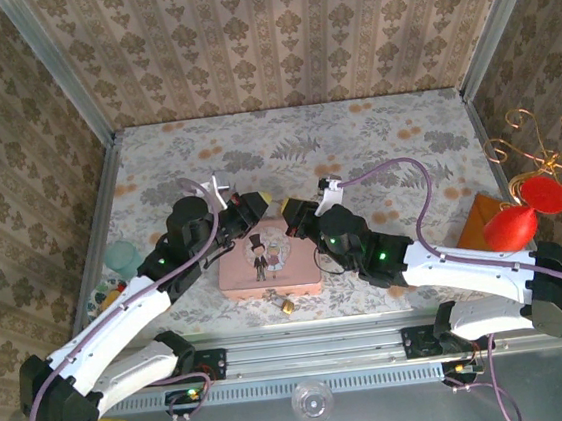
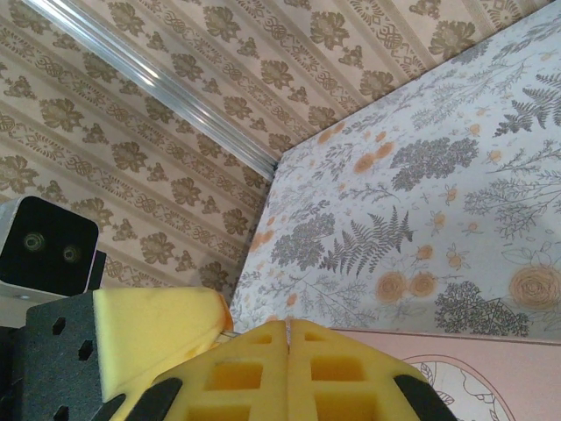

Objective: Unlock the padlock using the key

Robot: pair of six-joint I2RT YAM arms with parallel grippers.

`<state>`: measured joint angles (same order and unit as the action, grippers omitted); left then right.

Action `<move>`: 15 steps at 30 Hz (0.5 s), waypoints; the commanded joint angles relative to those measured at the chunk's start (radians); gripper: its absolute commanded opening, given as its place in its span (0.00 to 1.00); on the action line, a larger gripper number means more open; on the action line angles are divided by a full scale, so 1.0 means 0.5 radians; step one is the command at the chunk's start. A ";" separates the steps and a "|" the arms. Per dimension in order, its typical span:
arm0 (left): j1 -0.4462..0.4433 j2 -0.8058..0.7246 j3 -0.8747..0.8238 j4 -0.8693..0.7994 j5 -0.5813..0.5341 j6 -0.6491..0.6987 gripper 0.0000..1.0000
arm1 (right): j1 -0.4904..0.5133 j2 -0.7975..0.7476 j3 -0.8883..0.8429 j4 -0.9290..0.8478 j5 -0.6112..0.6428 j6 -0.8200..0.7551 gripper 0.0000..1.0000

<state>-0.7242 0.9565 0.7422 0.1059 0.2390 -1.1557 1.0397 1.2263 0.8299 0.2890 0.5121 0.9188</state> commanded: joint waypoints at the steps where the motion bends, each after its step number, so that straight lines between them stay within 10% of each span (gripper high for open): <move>1: 0.022 0.014 0.080 -0.005 0.014 0.049 0.00 | 0.013 0.008 0.033 0.021 0.018 -0.012 0.00; 3: 0.029 0.015 0.094 -0.033 0.011 0.093 0.00 | 0.010 -0.006 0.047 -0.014 0.016 -0.027 0.01; 10: 0.217 0.131 0.247 -0.169 0.206 0.509 0.00 | -0.295 0.003 0.219 -0.698 -0.304 0.241 0.71; 15: 0.310 0.219 0.429 -0.509 0.246 1.029 0.00 | -0.399 -0.120 0.040 -0.617 -0.410 0.205 0.79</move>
<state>-0.5789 1.0615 0.8974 -0.0273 0.3264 -0.8577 0.8455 1.2102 0.8841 0.0364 0.3607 1.0016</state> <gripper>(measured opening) 0.063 0.788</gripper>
